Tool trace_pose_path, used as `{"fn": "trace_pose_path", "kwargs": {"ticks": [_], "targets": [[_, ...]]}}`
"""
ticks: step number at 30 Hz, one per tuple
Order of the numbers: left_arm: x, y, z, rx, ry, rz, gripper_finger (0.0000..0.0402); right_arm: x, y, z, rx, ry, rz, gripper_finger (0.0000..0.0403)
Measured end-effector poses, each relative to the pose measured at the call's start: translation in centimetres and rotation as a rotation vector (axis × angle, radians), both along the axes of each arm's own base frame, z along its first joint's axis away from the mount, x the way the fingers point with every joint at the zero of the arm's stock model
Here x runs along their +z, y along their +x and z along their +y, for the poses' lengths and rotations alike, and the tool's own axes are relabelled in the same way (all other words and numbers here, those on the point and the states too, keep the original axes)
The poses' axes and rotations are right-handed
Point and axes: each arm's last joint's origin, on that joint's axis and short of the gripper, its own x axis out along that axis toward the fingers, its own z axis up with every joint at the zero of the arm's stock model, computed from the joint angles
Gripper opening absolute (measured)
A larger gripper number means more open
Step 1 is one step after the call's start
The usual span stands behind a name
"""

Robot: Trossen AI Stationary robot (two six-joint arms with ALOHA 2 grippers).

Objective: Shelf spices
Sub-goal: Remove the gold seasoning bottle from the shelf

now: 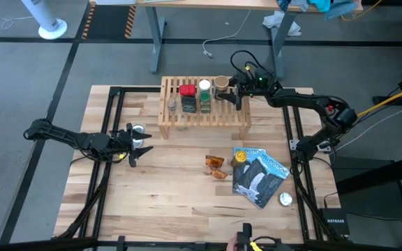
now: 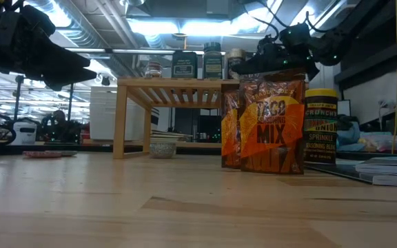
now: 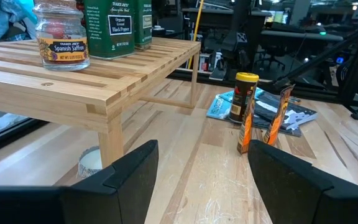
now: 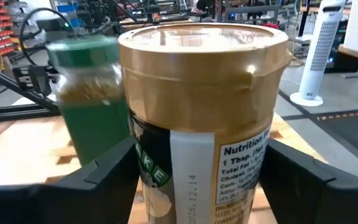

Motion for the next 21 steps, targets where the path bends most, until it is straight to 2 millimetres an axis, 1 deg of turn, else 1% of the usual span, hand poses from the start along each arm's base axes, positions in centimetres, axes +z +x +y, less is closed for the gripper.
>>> {"fn": "trace_pose_path", "kwargs": {"ticks": [6,12,14,16,21], "targets": [[0.0,0.0,0.0,0.000,0.000,0.000,0.0241,2.3,-1.2,1.2,-0.006,-0.007,-0.005,0.0282],[0.0,0.0,0.0,0.000,0.000,0.000,0.0241,5.3,-3.5,3.6,-0.022,-0.005,0.006,0.0282],[0.0,0.0,0.0,0.000,0.000,0.000,0.0241,6.2,-4.1,4.8,-0.034,-0.009,0.016,0.0282],[0.0,0.0,0.0,0.000,0.000,0.000,0.0241,7.1,-4.7,6.5,-0.059,-0.034,0.038,0.0282],[0.0,0.0,0.0,0.000,0.000,0.000,0.0241,8.9,-6.5,11.4,-0.099,-0.077,0.077,0.0282]]}}
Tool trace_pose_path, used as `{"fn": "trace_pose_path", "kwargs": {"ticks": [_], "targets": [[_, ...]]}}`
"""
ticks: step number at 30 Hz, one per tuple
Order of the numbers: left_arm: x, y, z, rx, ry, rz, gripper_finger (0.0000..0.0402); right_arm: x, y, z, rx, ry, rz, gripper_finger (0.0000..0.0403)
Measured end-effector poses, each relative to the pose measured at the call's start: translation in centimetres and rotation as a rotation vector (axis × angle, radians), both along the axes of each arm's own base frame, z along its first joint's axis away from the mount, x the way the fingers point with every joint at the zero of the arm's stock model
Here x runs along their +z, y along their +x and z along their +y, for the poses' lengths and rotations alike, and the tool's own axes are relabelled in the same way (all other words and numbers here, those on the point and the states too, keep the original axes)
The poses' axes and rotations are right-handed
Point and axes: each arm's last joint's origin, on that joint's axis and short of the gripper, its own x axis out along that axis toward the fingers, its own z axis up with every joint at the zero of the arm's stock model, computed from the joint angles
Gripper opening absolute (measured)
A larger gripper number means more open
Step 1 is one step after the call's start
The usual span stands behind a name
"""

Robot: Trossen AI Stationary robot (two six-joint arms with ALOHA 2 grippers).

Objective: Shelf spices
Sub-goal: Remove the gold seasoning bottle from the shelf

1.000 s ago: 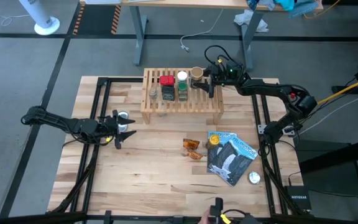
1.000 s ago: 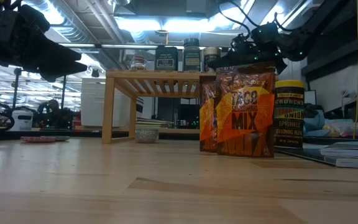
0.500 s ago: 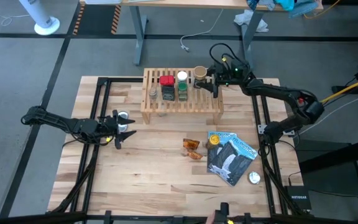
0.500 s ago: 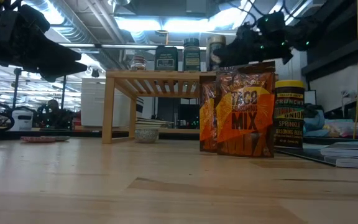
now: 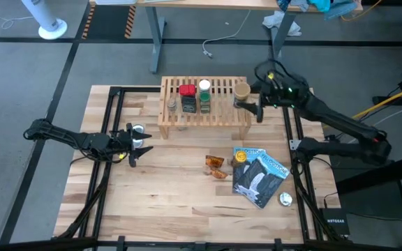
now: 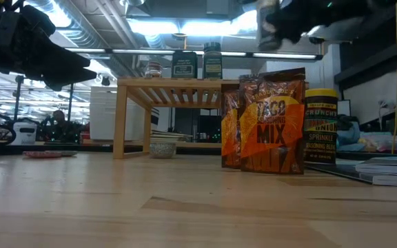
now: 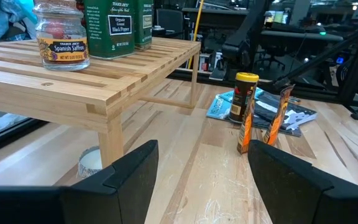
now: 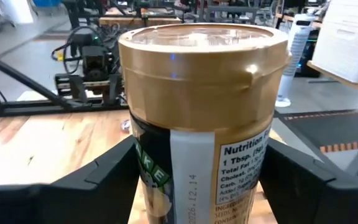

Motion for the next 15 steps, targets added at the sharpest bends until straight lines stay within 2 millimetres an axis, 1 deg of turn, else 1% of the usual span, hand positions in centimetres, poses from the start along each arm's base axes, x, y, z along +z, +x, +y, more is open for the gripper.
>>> {"fn": "trace_pose_path", "kwargs": {"ticks": [4,6,10,13,15], "targets": [[0.0,0.0,0.0,0.000,0.000,0.000,0.0241,0.7,-1.6,3.9,-0.042,0.022,0.031,0.0282],[0.0,0.0,0.0,0.000,0.000,0.000,0.0241,0.8,-2.3,5.7,-0.059,0.039,0.019,0.0282],[0.0,0.0,0.0,0.000,0.000,0.001,0.0241,-0.7,-3.6,8.8,-0.086,0.065,0.008,0.0282],[0.0,0.0,0.0,0.000,0.000,0.000,0.0241,-1.8,-4.3,10.7,-0.110,0.067,-0.025,0.0282],[0.0,0.0,0.0,0.000,0.000,0.000,0.0241,-2.9,-4.8,11.6,-0.131,0.058,-0.020,0.0282]]}}
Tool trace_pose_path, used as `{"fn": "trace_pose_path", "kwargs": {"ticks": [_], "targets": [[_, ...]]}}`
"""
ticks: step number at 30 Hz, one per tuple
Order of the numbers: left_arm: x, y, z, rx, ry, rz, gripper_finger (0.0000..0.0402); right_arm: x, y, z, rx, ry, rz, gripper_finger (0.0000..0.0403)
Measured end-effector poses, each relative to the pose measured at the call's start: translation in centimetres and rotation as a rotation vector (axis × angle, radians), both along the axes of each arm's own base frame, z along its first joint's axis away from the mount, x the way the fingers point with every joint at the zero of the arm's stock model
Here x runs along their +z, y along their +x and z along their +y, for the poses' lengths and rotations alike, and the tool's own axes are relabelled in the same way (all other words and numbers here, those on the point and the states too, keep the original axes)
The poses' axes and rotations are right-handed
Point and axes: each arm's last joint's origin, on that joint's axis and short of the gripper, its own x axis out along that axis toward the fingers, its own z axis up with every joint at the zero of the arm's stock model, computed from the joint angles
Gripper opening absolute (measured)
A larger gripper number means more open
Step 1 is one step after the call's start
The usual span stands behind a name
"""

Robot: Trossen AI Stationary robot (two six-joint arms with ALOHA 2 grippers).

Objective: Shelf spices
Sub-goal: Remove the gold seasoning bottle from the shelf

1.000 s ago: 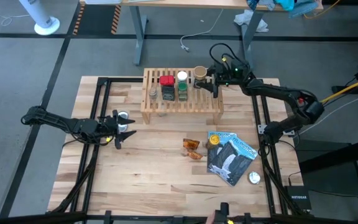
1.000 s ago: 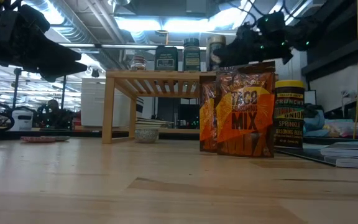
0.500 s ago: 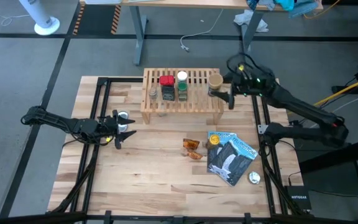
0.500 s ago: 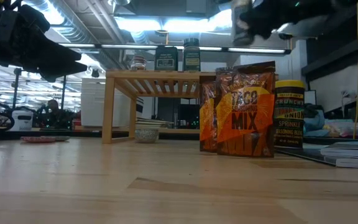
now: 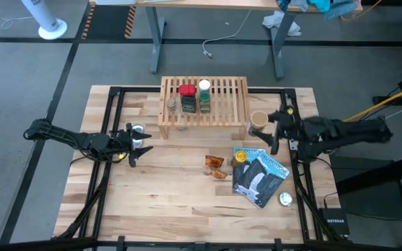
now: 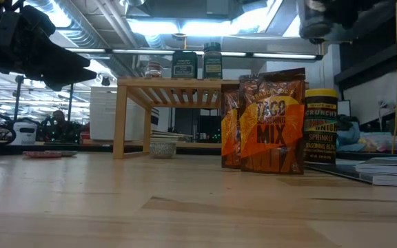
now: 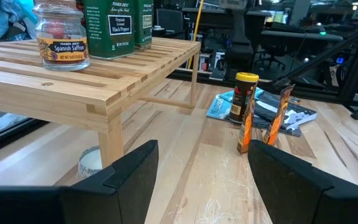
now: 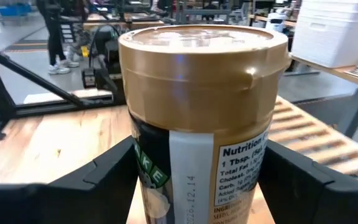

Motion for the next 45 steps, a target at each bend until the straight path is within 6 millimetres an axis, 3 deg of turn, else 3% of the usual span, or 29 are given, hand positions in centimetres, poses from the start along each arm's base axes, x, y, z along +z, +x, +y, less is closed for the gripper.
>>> {"fn": "trace_pose_path", "kwargs": {"ticks": [14,28,45], "targets": [[0.0,0.0,0.0,0.000,0.000,0.000,0.0241,-6.0,-1.6,4.0,-0.077,0.058,0.012,0.0282],[0.0,0.0,0.0,0.000,0.000,0.000,0.0241,-10.3,-3.3,6.2,-0.088,0.186,-0.043,0.0282],[0.0,0.0,0.0,0.000,0.000,0.000,0.0241,-15.5,-3.4,8.7,-0.121,0.247,-0.024,0.0282]]}}
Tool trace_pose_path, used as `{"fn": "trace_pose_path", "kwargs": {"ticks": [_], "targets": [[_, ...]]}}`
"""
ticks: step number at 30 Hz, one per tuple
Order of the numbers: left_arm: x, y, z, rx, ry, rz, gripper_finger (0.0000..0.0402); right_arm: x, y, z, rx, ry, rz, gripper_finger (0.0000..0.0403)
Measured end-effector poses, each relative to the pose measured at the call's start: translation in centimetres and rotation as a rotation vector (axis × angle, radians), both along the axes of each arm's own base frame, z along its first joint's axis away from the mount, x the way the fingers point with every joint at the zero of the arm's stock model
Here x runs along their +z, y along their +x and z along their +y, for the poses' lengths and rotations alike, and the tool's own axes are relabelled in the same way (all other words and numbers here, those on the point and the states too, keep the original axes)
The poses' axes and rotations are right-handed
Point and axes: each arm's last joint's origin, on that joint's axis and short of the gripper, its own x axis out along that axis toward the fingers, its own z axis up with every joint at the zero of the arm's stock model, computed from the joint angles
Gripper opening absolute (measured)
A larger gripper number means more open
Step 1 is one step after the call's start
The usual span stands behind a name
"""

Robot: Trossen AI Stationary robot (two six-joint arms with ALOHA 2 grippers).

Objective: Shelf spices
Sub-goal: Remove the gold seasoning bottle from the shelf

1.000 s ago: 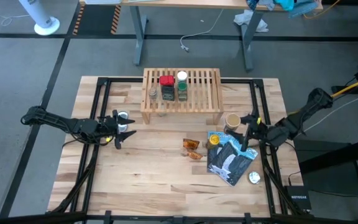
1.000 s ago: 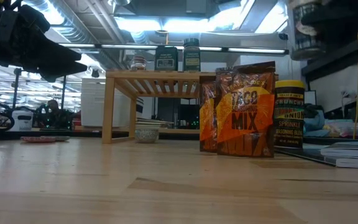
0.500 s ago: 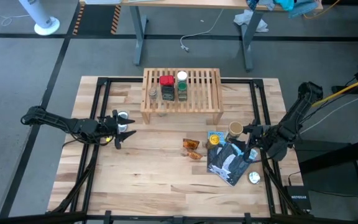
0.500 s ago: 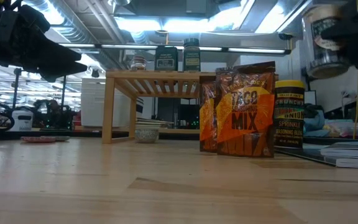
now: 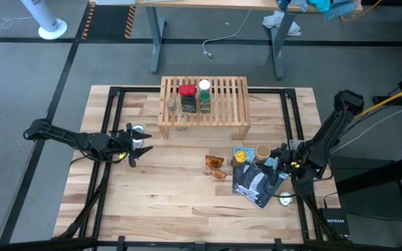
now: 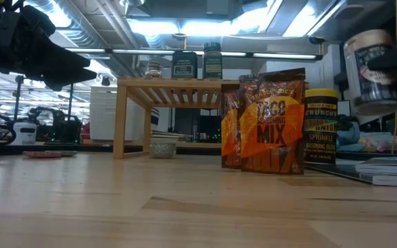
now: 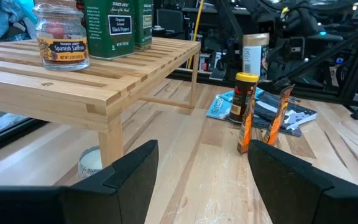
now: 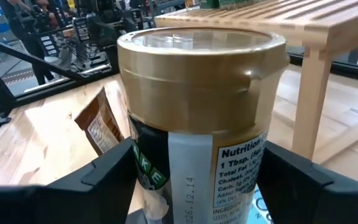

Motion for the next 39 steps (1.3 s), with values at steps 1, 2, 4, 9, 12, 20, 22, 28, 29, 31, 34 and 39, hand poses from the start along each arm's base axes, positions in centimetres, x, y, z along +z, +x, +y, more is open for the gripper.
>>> {"fn": "trace_pose_path", "kwargs": {"ticks": [1,2,4,9,12,20,22,28,29,31,34,39], "targets": [[0.0,0.0,0.0,0.000,0.000,0.000,0.0241,-0.3,0.1,0.1,-0.005,0.005,0.002,0.0282],[0.0,0.0,0.0,0.000,0.000,0.000,0.0241,-0.5,0.2,0.3,-0.008,0.012,0.002,0.0282],[0.0,0.0,0.0,0.000,0.000,0.000,0.0241,-1.0,0.4,0.7,-0.012,0.019,0.003,0.0282],[0.0,0.0,0.0,0.000,0.000,0.000,0.0241,-2.1,1.0,1.7,-0.018,0.014,-0.003,0.0282],[0.0,0.0,0.0,0.000,0.000,0.000,0.0241,-2.7,1.4,2.3,-0.018,0.020,-0.007,0.0282],[0.0,0.0,0.0,0.000,0.000,0.000,0.0241,-4.4,2.1,3.4,-0.024,0.035,-0.023,0.0282],[0.0,0.0,0.0,0.000,0.000,0.000,0.0241,-4.8,2.2,3.7,-0.025,0.040,-0.026,0.0282],[0.0,0.0,0.0,0.000,0.000,0.000,0.0241,-5.8,2.5,4.1,-0.024,0.044,-0.028,0.0282],[0.0,0.0,0.0,0.000,0.000,0.000,0.0241,-6.0,2.5,4.2,-0.024,0.043,-0.026,0.0282],[0.0,0.0,0.0,0.000,0.000,0.000,0.0241,-6.4,2.6,4.3,-0.018,0.048,-0.020,0.0282],[0.0,0.0,0.0,0.000,0.000,0.000,0.0241,-6.8,2.7,4.5,-0.019,0.054,-0.026,0.0295],[0.0,0.0,0.0,0.000,0.000,0.000,0.0241,-7.1,2.8,4.6,-0.017,0.058,-0.025,0.0312]]}}
